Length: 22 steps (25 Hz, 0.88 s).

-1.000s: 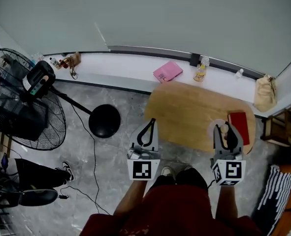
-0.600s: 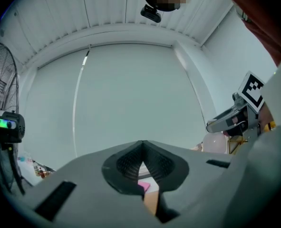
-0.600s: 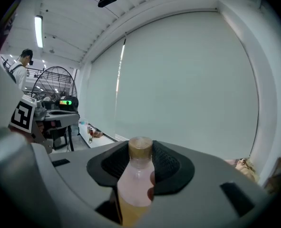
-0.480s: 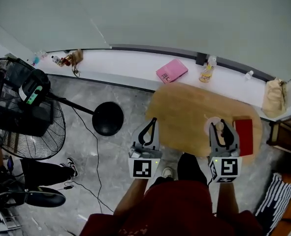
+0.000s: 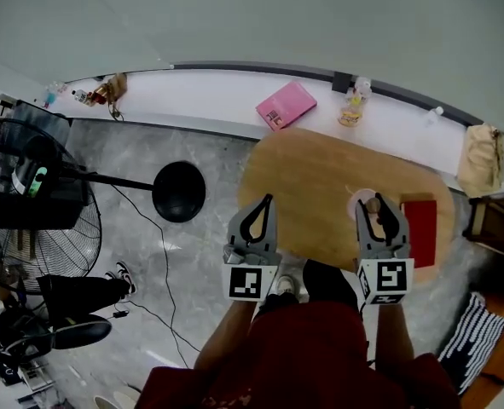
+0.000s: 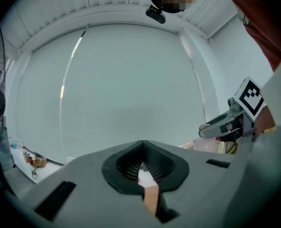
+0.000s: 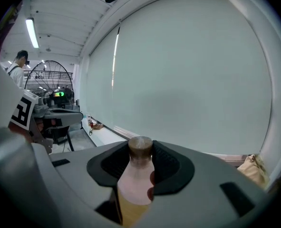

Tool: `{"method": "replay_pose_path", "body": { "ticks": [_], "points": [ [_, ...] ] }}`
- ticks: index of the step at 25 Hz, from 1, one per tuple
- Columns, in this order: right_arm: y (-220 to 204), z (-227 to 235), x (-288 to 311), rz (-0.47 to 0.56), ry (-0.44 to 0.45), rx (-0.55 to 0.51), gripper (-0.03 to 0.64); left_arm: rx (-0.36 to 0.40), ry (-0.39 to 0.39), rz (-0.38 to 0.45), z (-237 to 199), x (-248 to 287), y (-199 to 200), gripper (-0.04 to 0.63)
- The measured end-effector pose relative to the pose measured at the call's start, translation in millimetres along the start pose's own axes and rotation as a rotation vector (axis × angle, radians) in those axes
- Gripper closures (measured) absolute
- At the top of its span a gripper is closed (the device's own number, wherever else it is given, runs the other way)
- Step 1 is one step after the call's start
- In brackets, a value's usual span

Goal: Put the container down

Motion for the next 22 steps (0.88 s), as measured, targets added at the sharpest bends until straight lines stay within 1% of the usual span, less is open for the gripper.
{"method": "replay_pose_path", "body": {
  "ticks": [5,12,22],
  "points": [
    [-28.4,17.8,18.0,-0.053,0.021,0.012,0.474,-0.022,-0.005,-0.047,11.8,22.2,-26.8,0.591],
    [-84.3,30.4,38.7,-0.15,0.062,0.018,0.474,-0.041,-0.016,-0.157,25.5,36.3,-72.7,0.591],
    [-173.6,29.1,59.3,-0.316,0.14,0.043,0.475,-0.129,0.029,-0.358,42.8,25.3,-147.0,0.591]
  ]
}}
Point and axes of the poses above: the fingertips, and each gripper's own axes: x forward along the fingers, z to its right, y out of its top, the point moved 6 cm from there along -x, backward along the fingers, and after that the axes turned 14 degrees about z, right-handed, at the moved point
